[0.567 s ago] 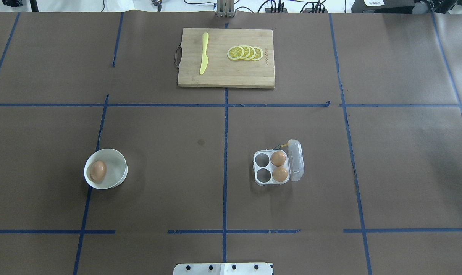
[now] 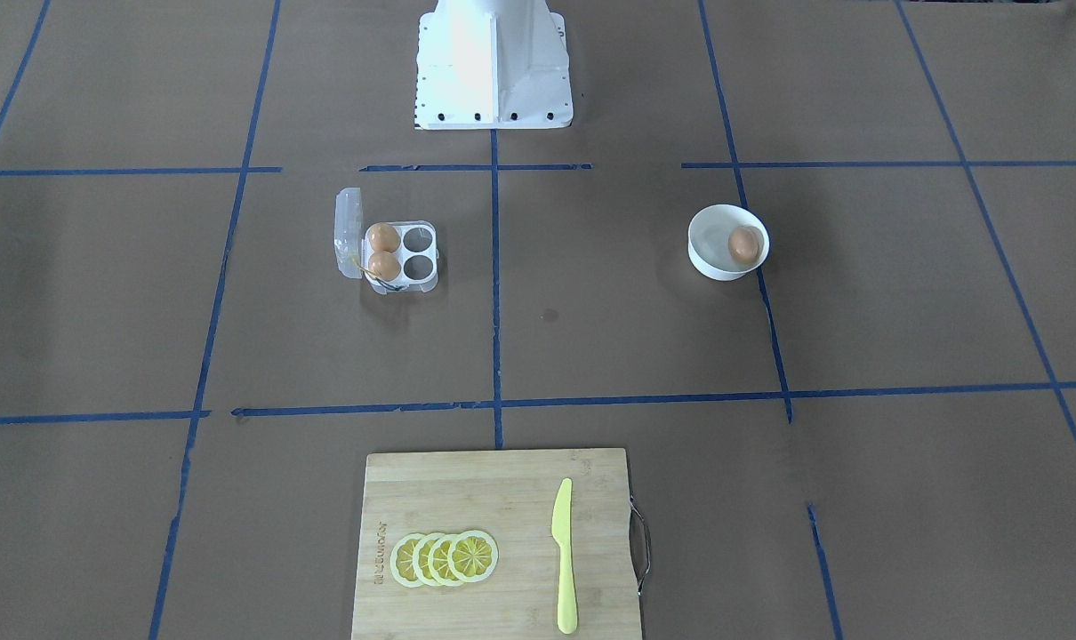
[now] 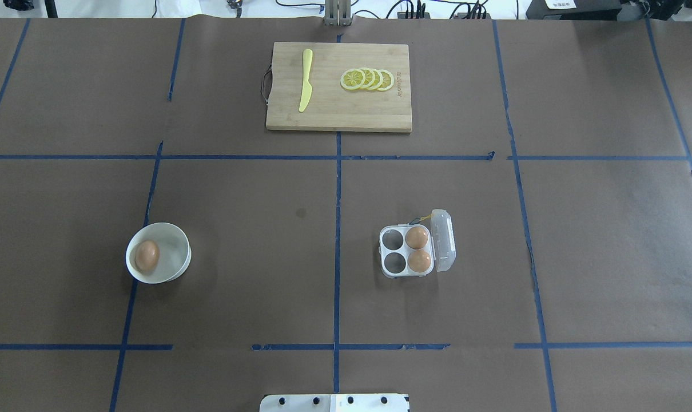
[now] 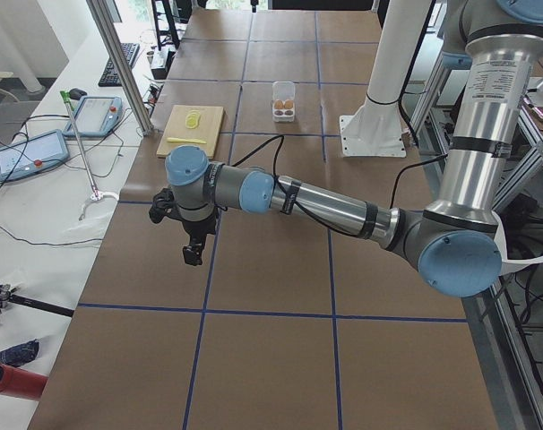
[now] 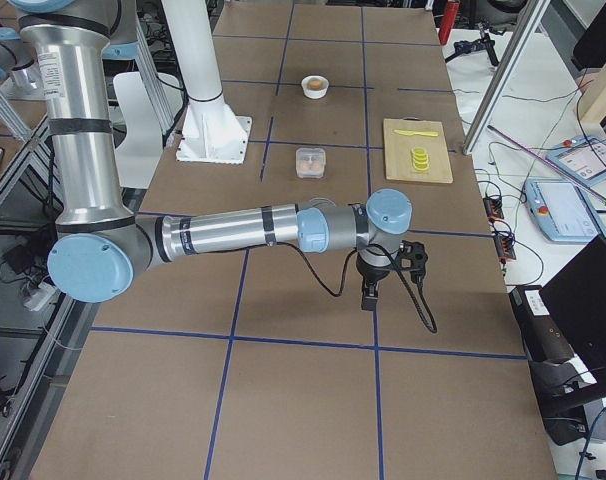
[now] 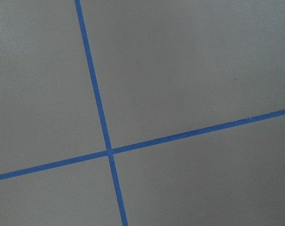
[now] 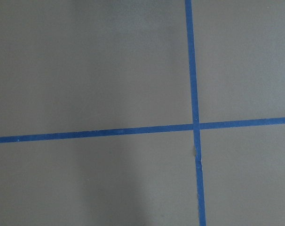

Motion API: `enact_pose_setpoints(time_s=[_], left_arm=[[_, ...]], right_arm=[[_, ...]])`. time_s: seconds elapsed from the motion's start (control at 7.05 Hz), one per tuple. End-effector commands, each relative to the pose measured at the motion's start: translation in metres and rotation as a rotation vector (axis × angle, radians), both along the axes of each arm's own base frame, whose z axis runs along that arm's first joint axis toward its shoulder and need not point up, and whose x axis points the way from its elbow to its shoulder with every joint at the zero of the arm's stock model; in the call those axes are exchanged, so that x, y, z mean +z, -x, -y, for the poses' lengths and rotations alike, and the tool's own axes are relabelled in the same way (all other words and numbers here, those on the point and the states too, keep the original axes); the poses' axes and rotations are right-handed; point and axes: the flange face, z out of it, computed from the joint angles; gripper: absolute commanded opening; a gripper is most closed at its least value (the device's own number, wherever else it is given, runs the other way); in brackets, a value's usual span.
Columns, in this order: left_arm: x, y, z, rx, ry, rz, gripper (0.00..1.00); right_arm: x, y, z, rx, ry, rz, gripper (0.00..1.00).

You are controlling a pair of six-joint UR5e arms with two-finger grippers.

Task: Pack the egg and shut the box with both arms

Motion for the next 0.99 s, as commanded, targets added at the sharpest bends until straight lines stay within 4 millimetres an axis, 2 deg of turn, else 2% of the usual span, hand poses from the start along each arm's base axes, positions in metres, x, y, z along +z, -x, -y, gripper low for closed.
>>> enact_pose_setpoints(time_s=[0.0, 0.28, 0.43, 0.57, 0.71, 0.85], left_arm=[[-0.007, 0.0, -0.001, -0.004, -0.011, -0.001, 1.0], [-0.01, -0.006, 0.002, 0.011, -0.049, -0.006, 1.0], [-0.008, -0.007, -0.007, 0.017, -0.097, -0.033, 1.0], [-0.012, -0.037, -0.013, 0.082, -0.099, -0.132, 1.0], [-0.04, -0.085, -0.022, 0.088, -0.001, -0.231, 1.0], [-0.104, -0.161, -0.051, 0.067, 0.051, -0.196, 1.0]], right_arm=[[0.001, 0.0, -0.001, 0.001, 0.004, 0.0, 1.0], [0.0, 0.0, -0.001, 0.001, 0.003, 0.002, 1.0], [-0.005, 0.0, 0.001, 0.003, -0.006, 0.003, 1.0], [-0.006, 0.0, -0.002, 0.003, -0.007, 0.008, 1.0], [-0.003, 0.001, -0.009, -0.001, 0.003, 0.032, 1.0], [-0.002, 0.002, -0.011, -0.003, 0.01, 0.049, 1.0]])
